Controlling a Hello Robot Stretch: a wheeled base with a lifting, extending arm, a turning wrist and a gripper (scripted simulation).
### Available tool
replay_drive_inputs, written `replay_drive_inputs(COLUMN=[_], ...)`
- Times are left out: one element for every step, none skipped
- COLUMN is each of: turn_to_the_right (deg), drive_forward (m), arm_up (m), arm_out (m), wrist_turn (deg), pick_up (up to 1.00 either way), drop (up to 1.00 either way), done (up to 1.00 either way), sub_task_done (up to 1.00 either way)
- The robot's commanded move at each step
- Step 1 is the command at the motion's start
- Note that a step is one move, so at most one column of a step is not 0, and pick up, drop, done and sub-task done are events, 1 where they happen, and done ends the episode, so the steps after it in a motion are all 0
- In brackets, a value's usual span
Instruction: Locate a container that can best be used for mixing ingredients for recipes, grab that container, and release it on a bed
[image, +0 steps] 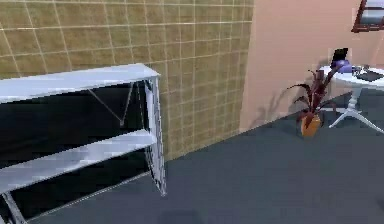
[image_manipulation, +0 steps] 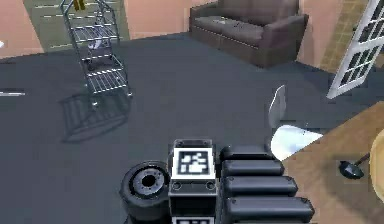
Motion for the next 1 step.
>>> replay_drive_inputs(turn_to_the_right=[-45.0], drive_forward=[0.00], arm_up=[0.00], arm_out=[0.00], wrist_turn=[0.0], pick_up=[0.00], drop=[0.00], done=[0.00], sub_task_done=[0.00])
